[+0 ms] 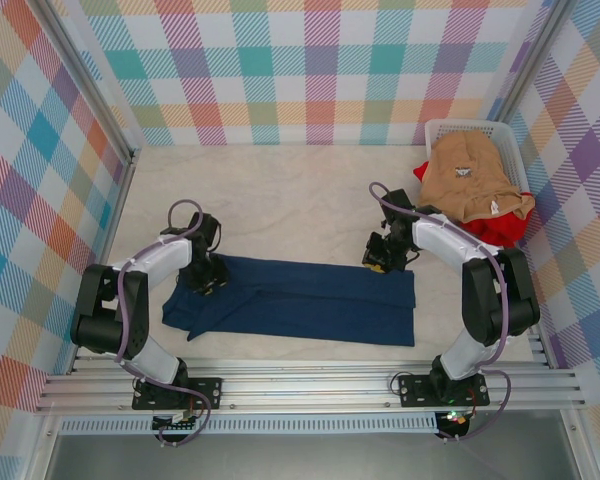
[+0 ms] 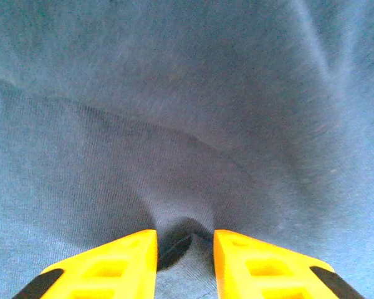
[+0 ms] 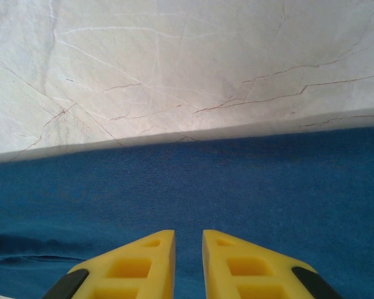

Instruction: Fold and stack the t-shirts

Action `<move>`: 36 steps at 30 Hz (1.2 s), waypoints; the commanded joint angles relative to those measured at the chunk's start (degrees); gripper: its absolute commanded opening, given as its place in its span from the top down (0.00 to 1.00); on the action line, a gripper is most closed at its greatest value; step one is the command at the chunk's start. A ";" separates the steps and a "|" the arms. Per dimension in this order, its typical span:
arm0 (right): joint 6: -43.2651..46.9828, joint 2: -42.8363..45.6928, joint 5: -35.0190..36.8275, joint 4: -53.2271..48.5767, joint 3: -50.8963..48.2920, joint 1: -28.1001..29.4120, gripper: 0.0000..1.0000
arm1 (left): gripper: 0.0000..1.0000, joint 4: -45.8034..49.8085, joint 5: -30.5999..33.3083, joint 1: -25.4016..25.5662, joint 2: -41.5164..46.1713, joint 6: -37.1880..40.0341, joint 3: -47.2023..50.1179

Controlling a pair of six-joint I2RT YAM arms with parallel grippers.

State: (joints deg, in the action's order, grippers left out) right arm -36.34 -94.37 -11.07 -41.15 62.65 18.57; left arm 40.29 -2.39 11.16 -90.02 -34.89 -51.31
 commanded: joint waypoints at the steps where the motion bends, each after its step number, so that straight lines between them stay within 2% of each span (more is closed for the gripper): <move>1: 0.82 -0.25 -0.54 -0.18 0.02 0.15 0.82 | 0.76 0.09 -1.30 0.35 -0.07 0.74 0.76; 7: 0.57 -0.07 -0.40 -0.09 -0.06 0.15 0.85 | 0.97 2.20 -0.84 1.86 3.99 0.66 0.74; 10: 0.57 -0.36 -0.53 0.14 -0.07 0.15 0.85 | 1.00 4.59 -0.99 4.01 6.70 -0.01 1.41; 18: 0.47 -2.80 -0.62 -0.48 1.37 0.15 0.86 | 1.00 11.82 -2.10 11.42 13.03 -2.50 2.67; 26: 0.77 -5.11 -0.53 -1.61 3.43 0.13 0.87 | 1.00 11.31 -11.60 14.98 12.02 -1.04 6.74; 31: 0.75 -5.56 -0.45 -1.92 3.70 0.15 0.87 | 0.96 9.21 -16.98 16.50 8.78 0.71 7.07; 36: 0.72 -6.04 -0.31 -2.27 3.70 0.15 0.87 | 0.87 9.94 -22.72 17.75 5.54 4.40 5.90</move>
State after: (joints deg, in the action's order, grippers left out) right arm -36.34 -99.50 -11.05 -41.67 65.28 18.57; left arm 49.21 -19.86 27.77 -83.37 -33.52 -44.73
